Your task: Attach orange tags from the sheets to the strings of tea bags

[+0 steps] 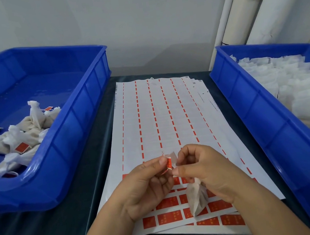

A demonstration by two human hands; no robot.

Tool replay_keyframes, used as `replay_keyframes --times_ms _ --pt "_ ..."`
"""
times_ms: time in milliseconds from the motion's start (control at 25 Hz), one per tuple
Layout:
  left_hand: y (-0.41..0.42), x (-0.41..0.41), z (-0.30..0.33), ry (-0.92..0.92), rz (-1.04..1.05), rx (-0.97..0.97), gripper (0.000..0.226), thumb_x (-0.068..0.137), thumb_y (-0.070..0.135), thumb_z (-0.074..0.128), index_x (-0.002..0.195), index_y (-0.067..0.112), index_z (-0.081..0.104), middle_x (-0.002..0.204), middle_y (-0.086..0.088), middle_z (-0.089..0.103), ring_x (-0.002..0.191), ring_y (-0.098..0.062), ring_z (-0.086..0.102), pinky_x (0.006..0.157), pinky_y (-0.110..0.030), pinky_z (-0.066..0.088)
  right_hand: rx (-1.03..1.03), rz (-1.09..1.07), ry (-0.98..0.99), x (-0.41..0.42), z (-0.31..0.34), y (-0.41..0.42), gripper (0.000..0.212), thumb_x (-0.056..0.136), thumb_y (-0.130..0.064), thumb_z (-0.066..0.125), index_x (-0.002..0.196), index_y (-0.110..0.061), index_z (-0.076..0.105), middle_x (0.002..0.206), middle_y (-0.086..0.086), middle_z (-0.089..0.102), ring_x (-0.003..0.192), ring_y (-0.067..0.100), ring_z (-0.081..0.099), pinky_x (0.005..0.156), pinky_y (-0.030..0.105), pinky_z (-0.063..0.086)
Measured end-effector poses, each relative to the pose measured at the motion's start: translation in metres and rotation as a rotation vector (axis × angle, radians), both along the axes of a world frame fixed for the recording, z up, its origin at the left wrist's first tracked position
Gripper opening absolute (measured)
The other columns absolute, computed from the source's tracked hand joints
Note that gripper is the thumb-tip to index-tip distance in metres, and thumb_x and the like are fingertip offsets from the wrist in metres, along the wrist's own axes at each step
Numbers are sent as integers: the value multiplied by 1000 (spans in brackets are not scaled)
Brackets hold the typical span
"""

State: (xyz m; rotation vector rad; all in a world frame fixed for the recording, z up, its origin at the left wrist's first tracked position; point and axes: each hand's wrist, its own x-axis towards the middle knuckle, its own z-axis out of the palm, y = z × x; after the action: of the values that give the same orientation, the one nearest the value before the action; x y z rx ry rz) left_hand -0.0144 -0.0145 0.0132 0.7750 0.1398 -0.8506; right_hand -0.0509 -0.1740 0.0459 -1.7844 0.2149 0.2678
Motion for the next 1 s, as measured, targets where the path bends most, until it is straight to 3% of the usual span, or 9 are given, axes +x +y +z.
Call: replay_keyframes --times_ms 120,280,480,600,760,920,1000 --pt "-5 -1 1 102 99 15 17 58 12 76 74 6 76 73 -10 68 63 -16 65 57 -26 54 99 -89 11 0 -4 1 17 81 -9 65 68 -19 60 67 4 63 60 14 58 66 29 50" --pt "-14 -3 3 125 182 68 24 58 14 77 81 7 77 85 -13 71 68 -20 67 60 -29 55 199 -199 -2 2 -10 6 10 83 -4 65 82 -11 58 68 1 68 62 16 67 60 24 52" --pt "-19 -4 2 76 253 129 36 62 19 76 96 7 74 102 -13 70 96 -26 60 69 -33 52 142 -153 -46 1 -11 9 16 84 -11 66 94 -23 63 74 -4 71 66 13 69 61 19 52" --pt "-19 -3 1 40 259 140 26 68 20 73 91 6 75 99 -13 71 92 -25 62 69 -33 53 98 -155 -68 0 -10 12 5 86 -23 65 90 -27 66 74 -8 71 62 8 67 57 14 50" --pt "-20 -3 0 -72 243 197 20 74 25 67 83 10 76 86 -10 71 78 -19 63 74 -31 51 47 -182 -106 1 -13 16 7 87 -33 63 88 -27 65 70 -10 70 54 5 63 56 15 50" --pt "-21 -8 6 -285 284 442 24 65 37 66 76 18 75 87 -1 73 91 -19 65 85 -33 49 -20 -236 -227 -1 -14 19 11 88 -24 62 78 -28 65 70 -18 68 59 0 63 52 9 47" --pt "-20 -10 14 -407 325 561 24 62 42 65 75 23 74 84 4 73 86 -17 66 79 -31 51 -54 -236 -291 -2 -11 20 19 89 -20 61 75 -32 64 72 -23 67 67 -4 64 54 6 47"
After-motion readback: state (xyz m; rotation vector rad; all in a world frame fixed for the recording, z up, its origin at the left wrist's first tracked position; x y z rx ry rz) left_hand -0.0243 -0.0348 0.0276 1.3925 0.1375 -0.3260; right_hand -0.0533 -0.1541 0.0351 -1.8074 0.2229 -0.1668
